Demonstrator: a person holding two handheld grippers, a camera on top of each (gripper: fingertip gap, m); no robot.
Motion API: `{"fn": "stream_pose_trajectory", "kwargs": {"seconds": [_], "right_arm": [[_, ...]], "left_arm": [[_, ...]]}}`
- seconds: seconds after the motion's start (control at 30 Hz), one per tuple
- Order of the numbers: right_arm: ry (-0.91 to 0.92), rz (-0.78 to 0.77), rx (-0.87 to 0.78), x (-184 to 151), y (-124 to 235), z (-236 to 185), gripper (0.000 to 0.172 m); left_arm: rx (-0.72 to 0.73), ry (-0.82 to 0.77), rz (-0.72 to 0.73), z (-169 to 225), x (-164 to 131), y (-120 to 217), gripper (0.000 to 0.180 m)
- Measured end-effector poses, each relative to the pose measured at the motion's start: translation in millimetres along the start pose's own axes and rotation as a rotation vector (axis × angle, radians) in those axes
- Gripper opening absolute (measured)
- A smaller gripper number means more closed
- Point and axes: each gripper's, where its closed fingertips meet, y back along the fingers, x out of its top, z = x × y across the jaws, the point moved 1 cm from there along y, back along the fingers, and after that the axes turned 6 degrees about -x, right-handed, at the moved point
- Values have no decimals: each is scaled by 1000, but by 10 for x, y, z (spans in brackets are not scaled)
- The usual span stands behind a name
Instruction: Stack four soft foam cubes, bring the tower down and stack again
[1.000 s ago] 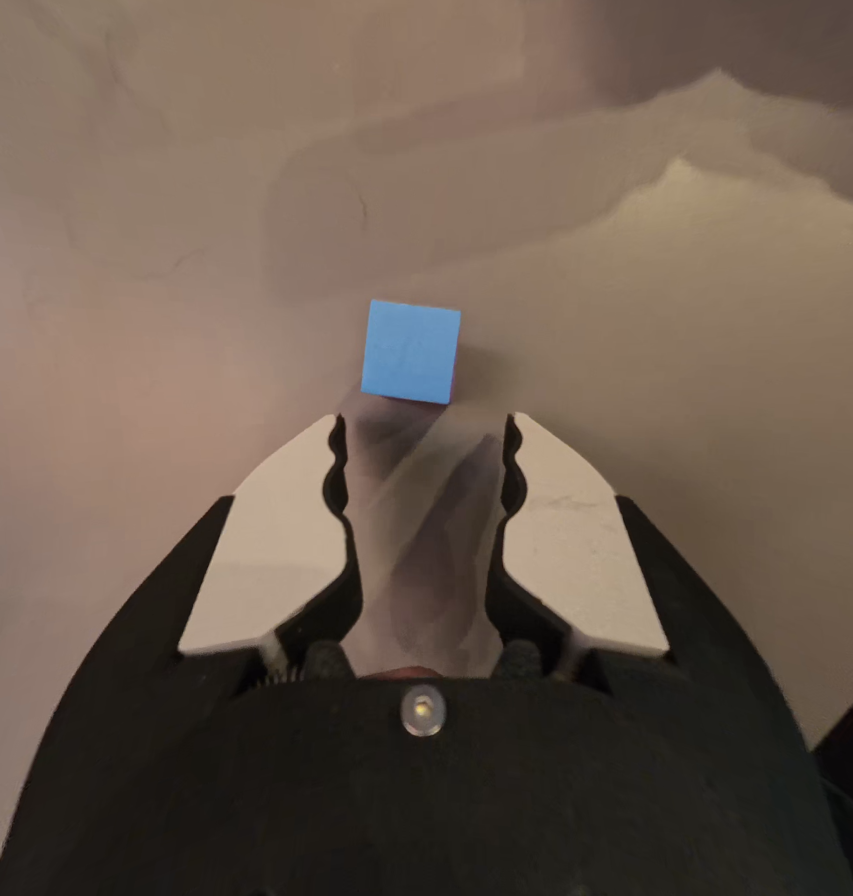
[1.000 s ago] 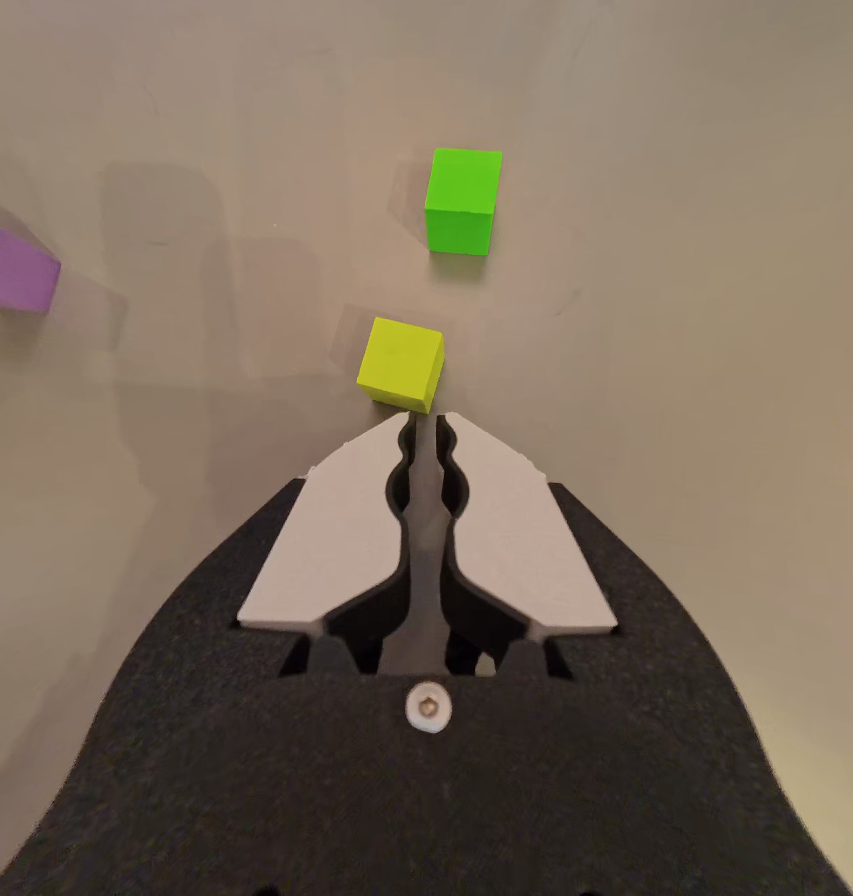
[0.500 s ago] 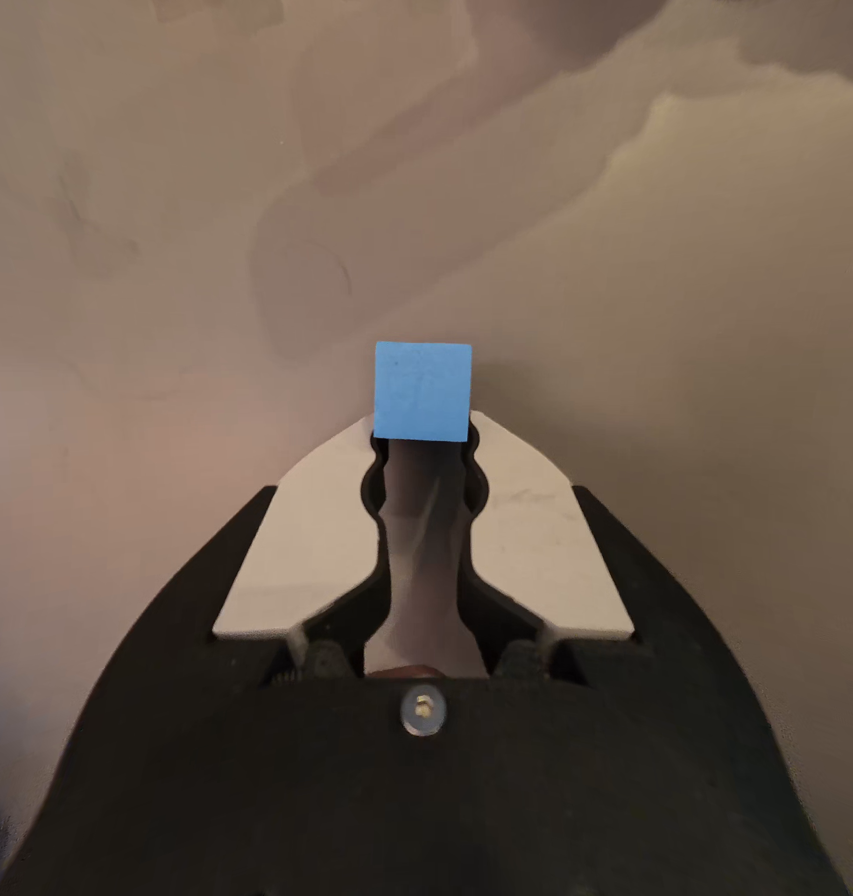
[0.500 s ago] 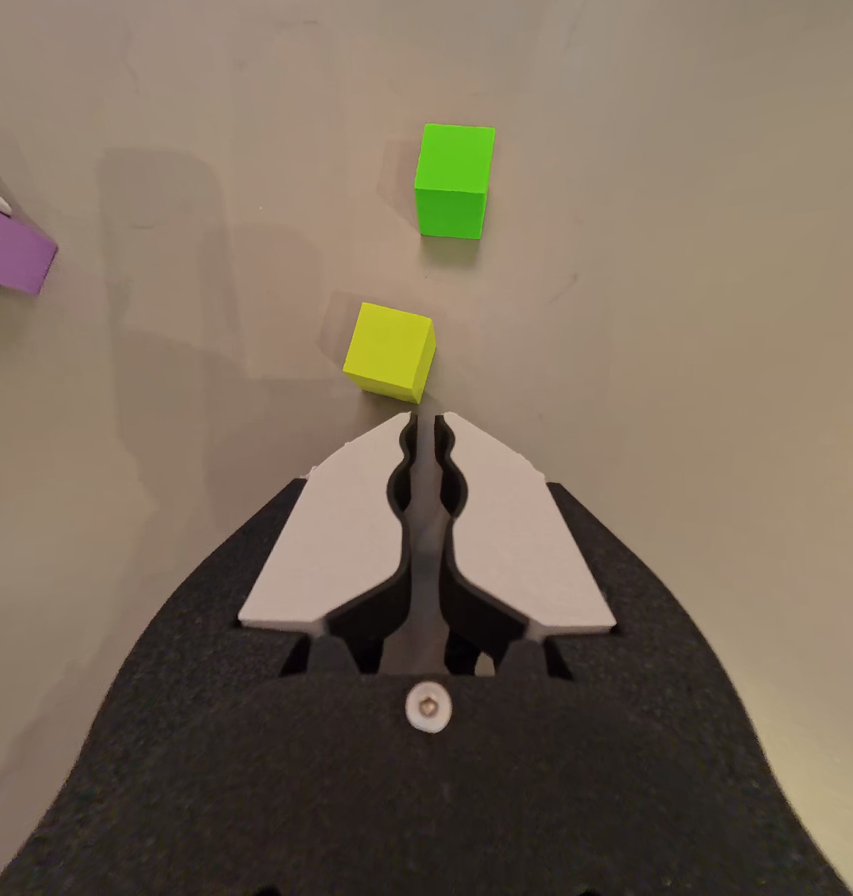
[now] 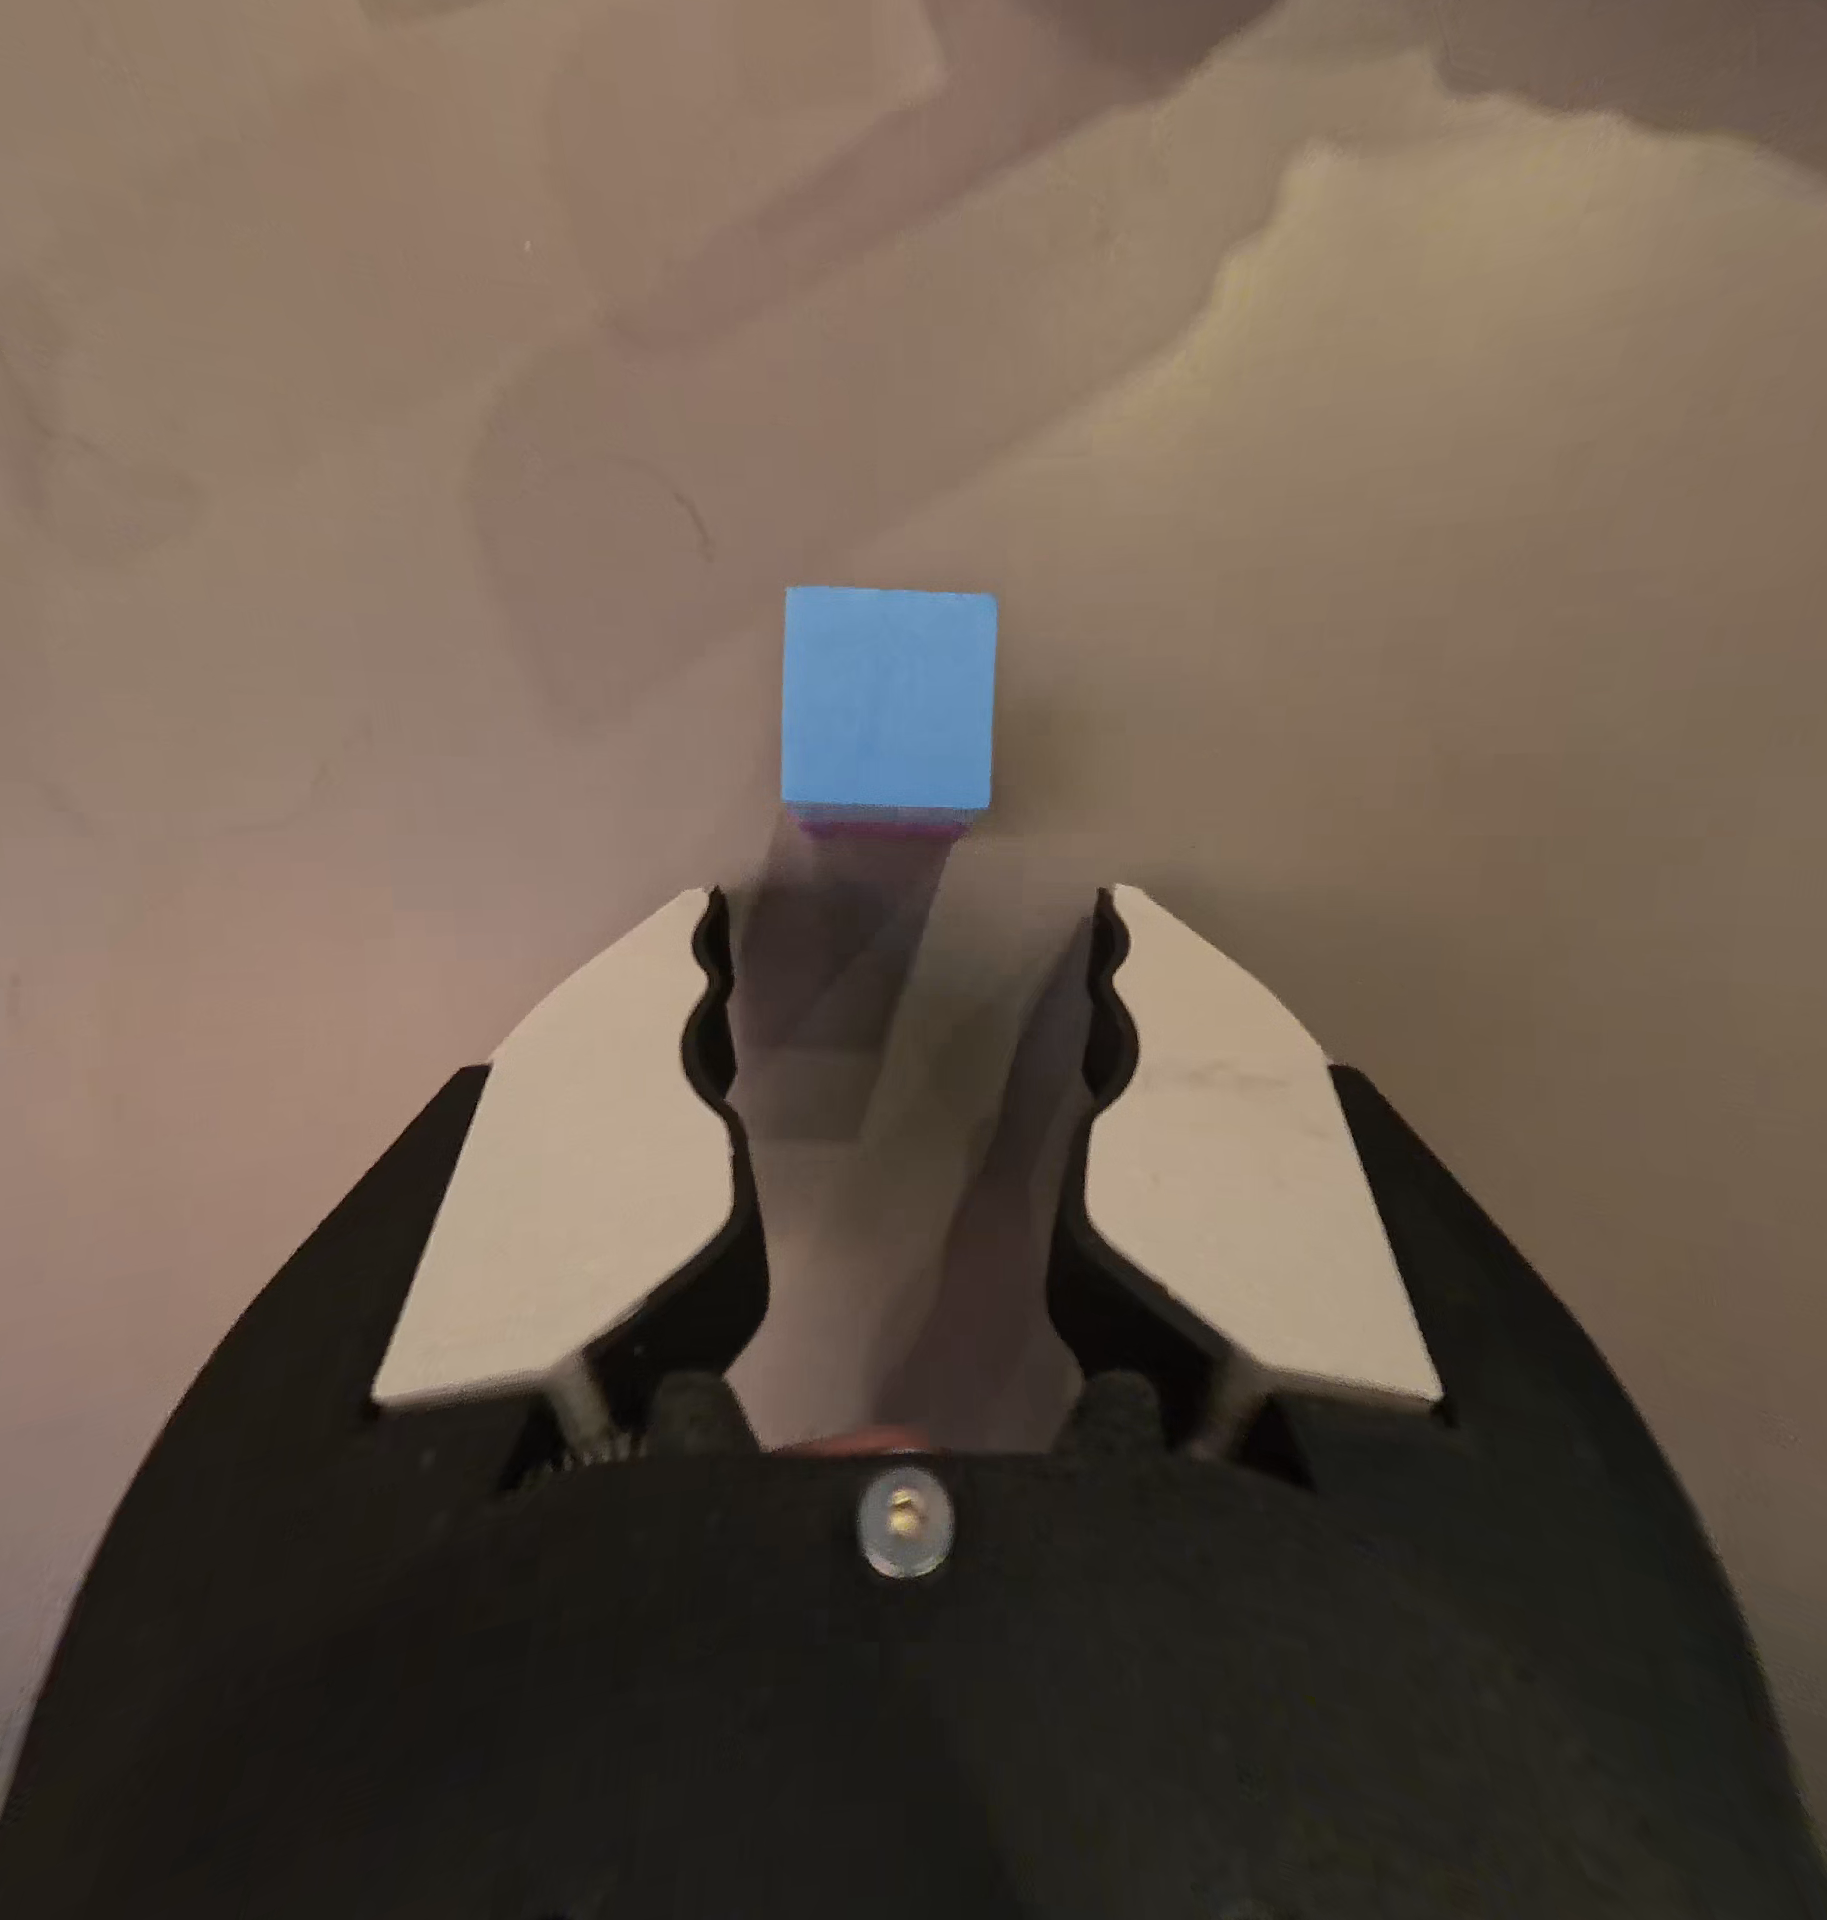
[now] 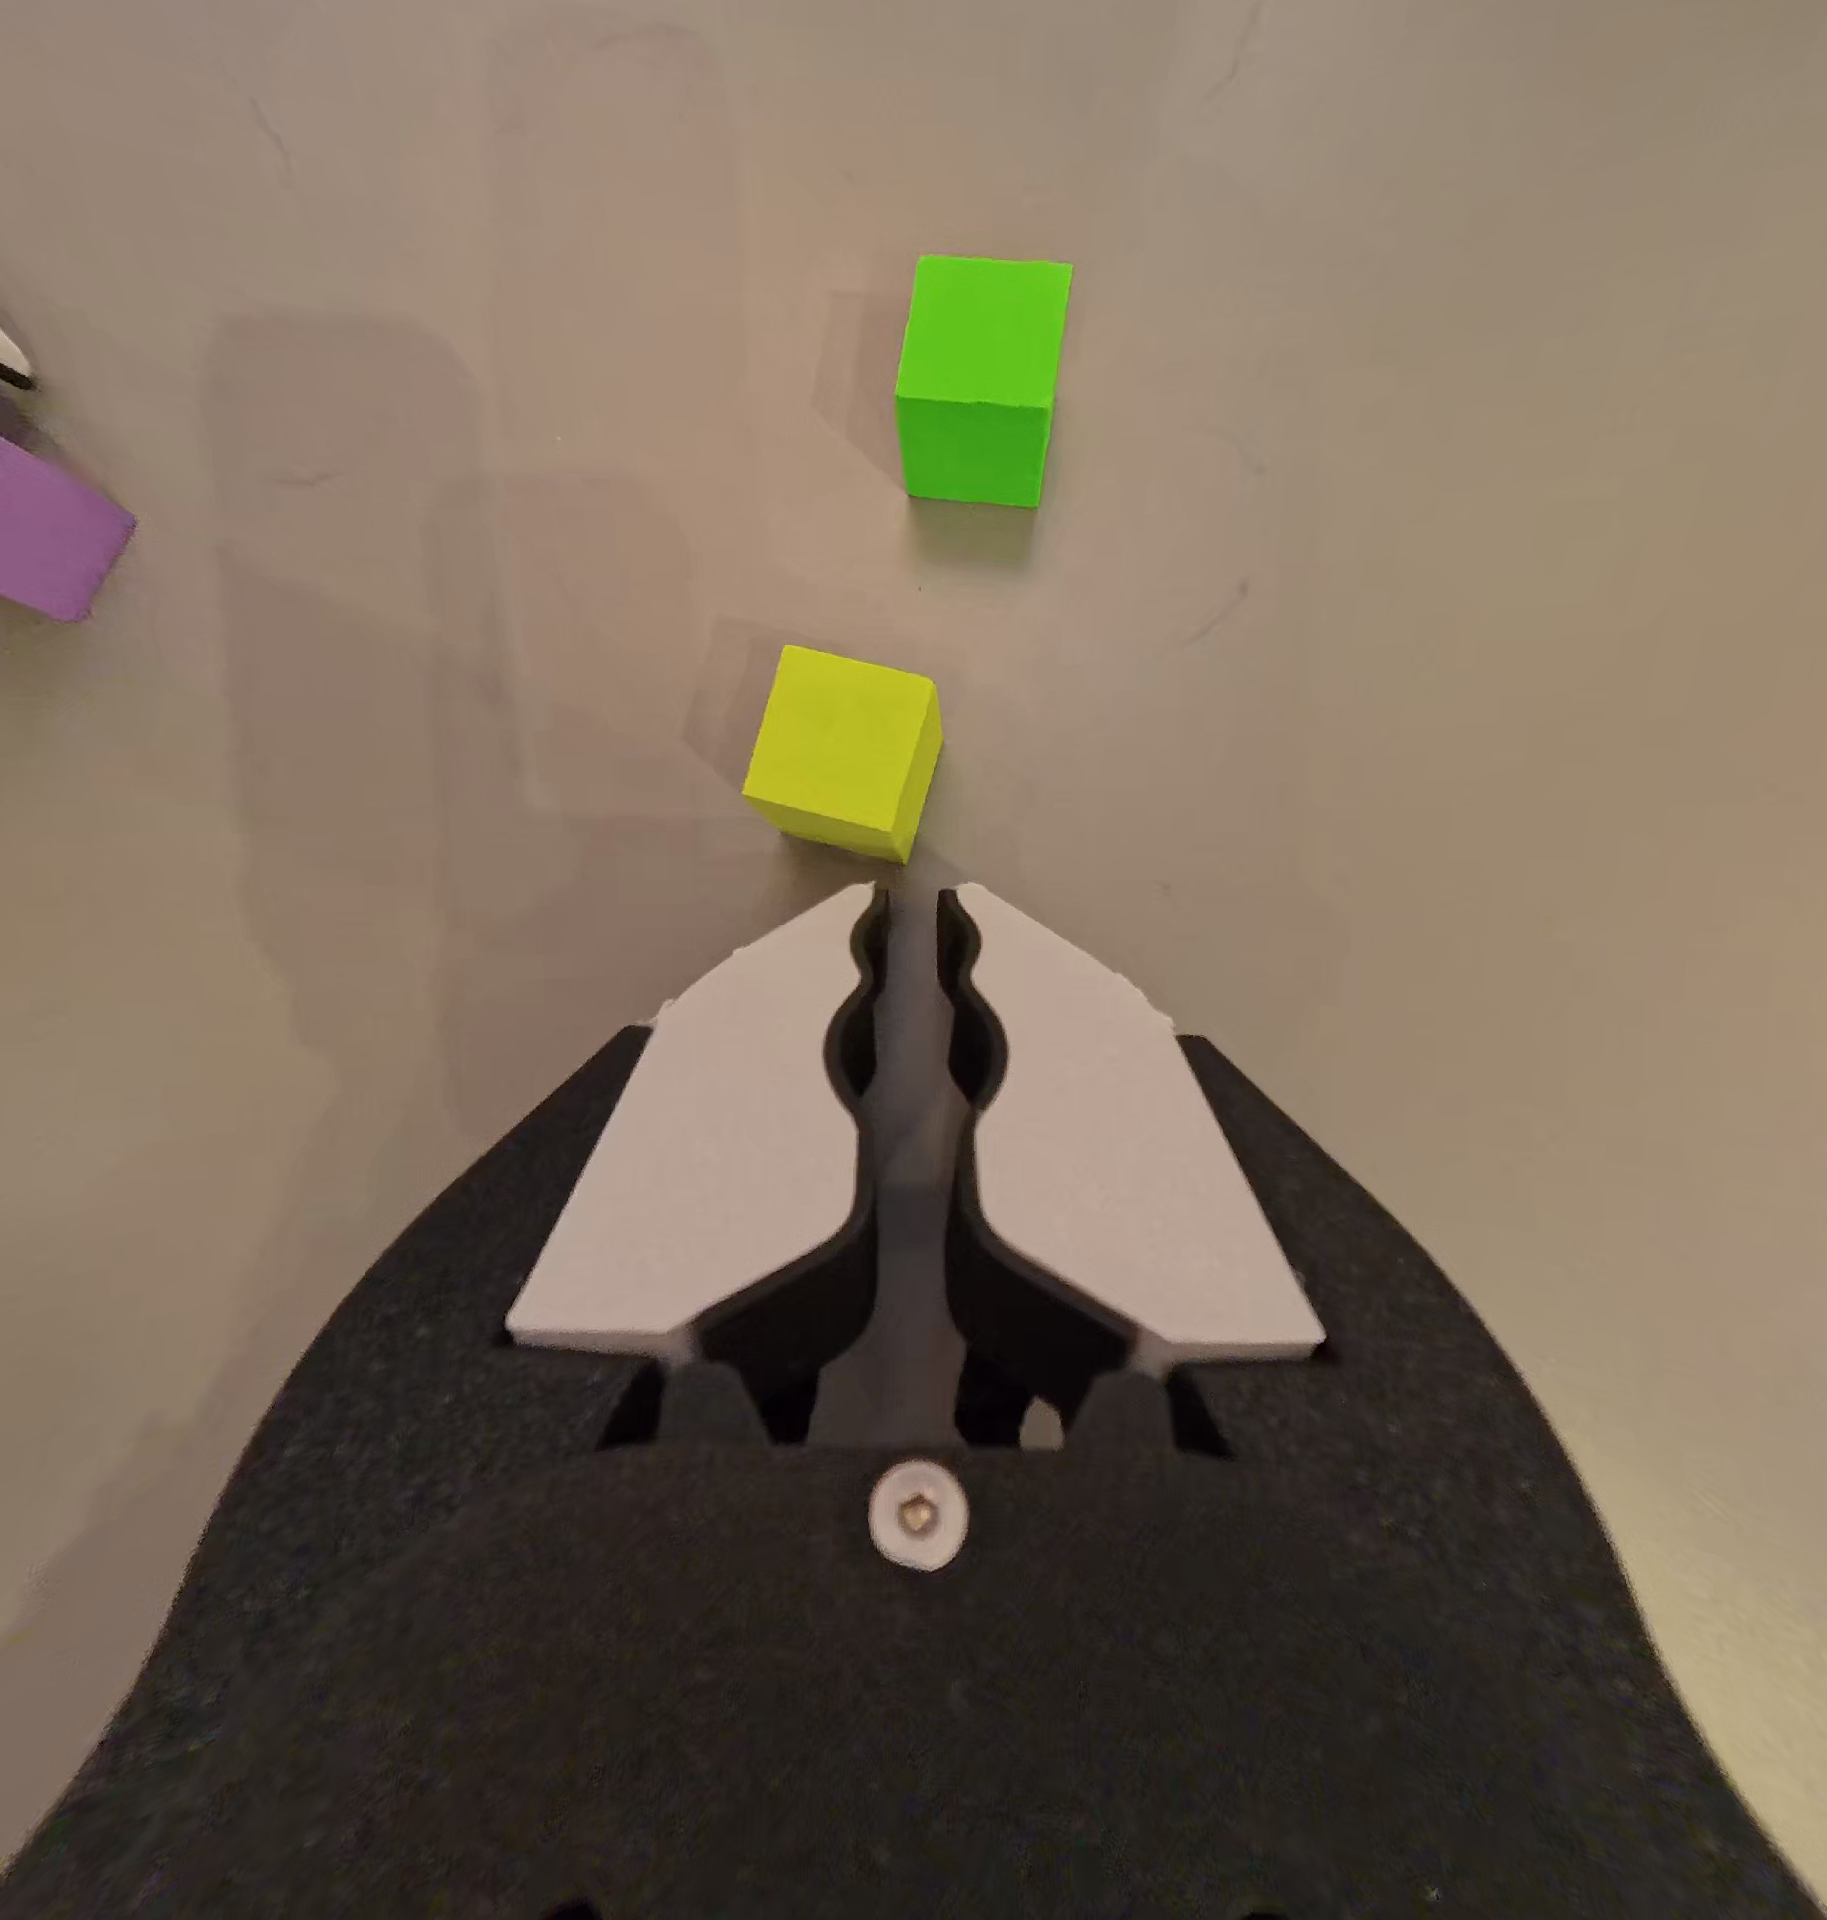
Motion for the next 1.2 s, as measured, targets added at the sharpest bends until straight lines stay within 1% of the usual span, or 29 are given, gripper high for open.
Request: {"fn": "stream_pose_trajectory", "kwargs": {"seconds": [0.07,0.2,0.37,0.6,0.77,0.9,1.2], "right_arm": [[-1,4,10,16,4,-28,10],[12,-14,9,4,-28,-64,11],[16,-15,3,12,-37,-78,10],[5,-5,13,12,-38,-70,9],[5,-2,16,9,-35,-65,9],[2,-1,18,10,-35,-61,8],[4,-1,16,12,-38,-62,8]], "left_arm": [[2,13,34,10,3,-5,64],[23,-36,83,66,85,-24,61],[50,-57,152,42,206,78,55],[79,-72,156,-17,268,135,46],[81,-80,148,-35,273,112,33],[80,-85,146,-38,282,125,28],[76,-96,134,-34,279,125,28]]}}
